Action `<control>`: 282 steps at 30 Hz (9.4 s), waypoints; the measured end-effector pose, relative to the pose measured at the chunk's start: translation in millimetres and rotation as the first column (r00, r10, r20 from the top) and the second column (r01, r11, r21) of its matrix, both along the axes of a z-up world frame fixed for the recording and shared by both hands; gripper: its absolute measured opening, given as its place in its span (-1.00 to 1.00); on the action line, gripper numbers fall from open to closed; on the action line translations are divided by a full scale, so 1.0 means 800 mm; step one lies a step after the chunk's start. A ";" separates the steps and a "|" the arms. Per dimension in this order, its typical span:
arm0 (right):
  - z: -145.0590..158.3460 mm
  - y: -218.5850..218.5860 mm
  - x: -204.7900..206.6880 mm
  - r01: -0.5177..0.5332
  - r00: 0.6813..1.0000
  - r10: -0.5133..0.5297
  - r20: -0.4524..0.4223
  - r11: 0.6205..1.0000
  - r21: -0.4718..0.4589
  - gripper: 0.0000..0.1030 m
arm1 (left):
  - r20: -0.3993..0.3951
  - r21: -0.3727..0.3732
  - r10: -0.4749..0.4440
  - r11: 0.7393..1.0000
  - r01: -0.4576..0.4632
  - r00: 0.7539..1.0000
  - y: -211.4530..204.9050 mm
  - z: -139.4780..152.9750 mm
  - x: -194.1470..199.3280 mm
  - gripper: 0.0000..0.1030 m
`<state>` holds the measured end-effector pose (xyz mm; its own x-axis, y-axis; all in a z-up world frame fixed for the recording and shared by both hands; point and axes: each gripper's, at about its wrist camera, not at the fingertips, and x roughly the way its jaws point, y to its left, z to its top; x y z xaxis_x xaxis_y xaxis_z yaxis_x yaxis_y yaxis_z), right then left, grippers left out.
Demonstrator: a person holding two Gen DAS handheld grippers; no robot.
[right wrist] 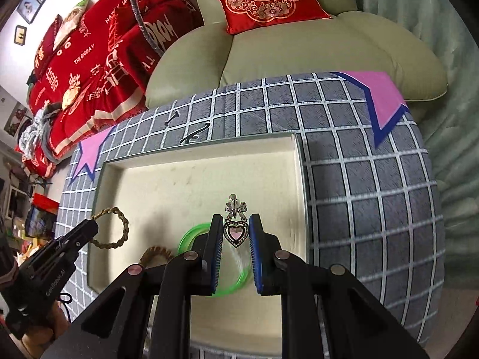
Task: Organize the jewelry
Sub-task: 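Lift the braided bracelet with the left tool into the tray while the right tool drops the pendant there, then withdraw both open tools from the tray back over the remaining jewelry, then grasp the beaded bracelet with the right tool while the left tool grasps the silver ring, then carry the beaded bracelet and silver ring over the tray with both tools, then open the right tool to drop the beaded bracelet while the left tool releases the ring, then withdraw both open tools from the tray toward the remaining hair accessories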
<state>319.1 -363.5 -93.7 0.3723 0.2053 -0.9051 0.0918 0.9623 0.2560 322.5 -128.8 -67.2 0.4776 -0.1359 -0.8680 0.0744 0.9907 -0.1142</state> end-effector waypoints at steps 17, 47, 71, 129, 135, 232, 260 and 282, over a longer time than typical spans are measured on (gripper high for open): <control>-0.053 -0.010 0.030 -0.003 0.996 0.003 -0.087 1.000 0.000 -0.63 | -0.065 0.113 0.002 0.994 0.005 0.998 -0.018 -0.047 0.022 -0.65; -0.002 -0.016 0.003 0.033 0.999 -0.036 0.018 0.993 0.116 0.57 | 0.052 0.226 -0.029 0.974 0.017 0.998 -0.032 -0.004 -0.015 1.00; 0.032 0.023 -0.145 0.082 0.996 -0.077 -0.036 0.984 0.158 0.75 | -0.063 0.188 -0.015 0.982 0.027 0.998 0.071 0.004 -0.161 1.00; -0.056 0.140 -0.275 0.096 0.967 -0.121 -0.225 0.988 -0.119 -0.79 | -0.122 0.096 -0.324 0.937 0.336 0.938 0.058 -0.057 -0.256 -0.27; -0.052 0.118 -0.291 0.118 0.967 -0.127 -0.220 0.992 -0.052 -0.81 | -0.132 0.046 -0.308 0.948 0.316 0.942 0.064 -0.052 -0.258 -0.44; -0.039 0.025 0.012 0.032 0.995 -0.022 -0.093 0.994 0.109 -0.80 | -0.071 0.123 -0.091 0.987 0.100 0.993 -0.022 -0.042 -0.010 -0.43; -0.014 0.016 -0.012 0.050 0.998 -0.043 -0.054 0.988 0.147 0.09 | 0.007 0.181 -0.092 0.979 0.089 0.996 -0.033 -0.013 -0.023 1.00; 0.008 0.027 -0.134 0.066 0.996 -0.055 -0.074 0.985 0.160 0.70 | -0.041 0.173 -0.040 0.984 0.046 0.998 0.032 0.000 -0.130 1.00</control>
